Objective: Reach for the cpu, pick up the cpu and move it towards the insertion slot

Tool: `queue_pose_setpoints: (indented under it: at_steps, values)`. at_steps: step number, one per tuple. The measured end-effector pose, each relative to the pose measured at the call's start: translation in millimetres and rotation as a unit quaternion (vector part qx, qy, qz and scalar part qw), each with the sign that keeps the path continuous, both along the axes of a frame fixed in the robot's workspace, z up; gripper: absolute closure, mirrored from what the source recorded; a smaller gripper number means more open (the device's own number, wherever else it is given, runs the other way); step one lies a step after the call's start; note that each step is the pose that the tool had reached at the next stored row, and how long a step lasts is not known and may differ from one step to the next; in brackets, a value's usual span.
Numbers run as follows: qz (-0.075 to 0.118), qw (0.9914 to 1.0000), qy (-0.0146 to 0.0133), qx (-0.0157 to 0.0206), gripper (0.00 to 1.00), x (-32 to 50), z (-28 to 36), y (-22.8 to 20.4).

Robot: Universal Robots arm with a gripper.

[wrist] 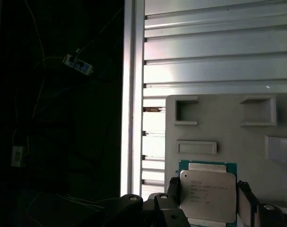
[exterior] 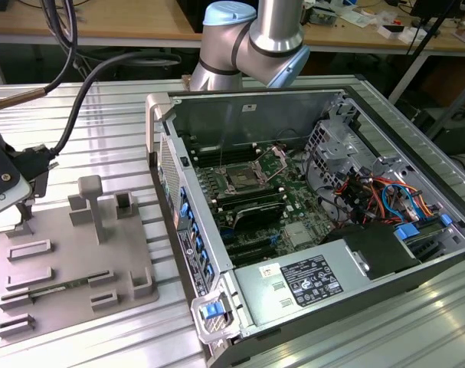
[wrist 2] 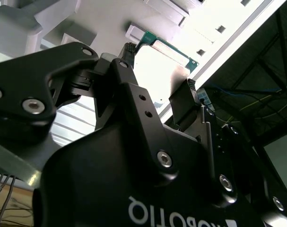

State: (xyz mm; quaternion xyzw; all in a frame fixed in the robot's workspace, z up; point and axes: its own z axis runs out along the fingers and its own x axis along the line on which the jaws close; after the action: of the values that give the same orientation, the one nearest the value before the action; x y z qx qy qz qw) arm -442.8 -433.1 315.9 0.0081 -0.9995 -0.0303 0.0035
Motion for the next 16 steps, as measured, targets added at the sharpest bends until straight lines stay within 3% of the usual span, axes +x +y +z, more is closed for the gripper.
queue_pose_setpoints:
  at_steps: [16]
  values:
    - [0.0, 1.0, 0.0, 0.0008, 0.45, 0.0, 9.5, 0.0]
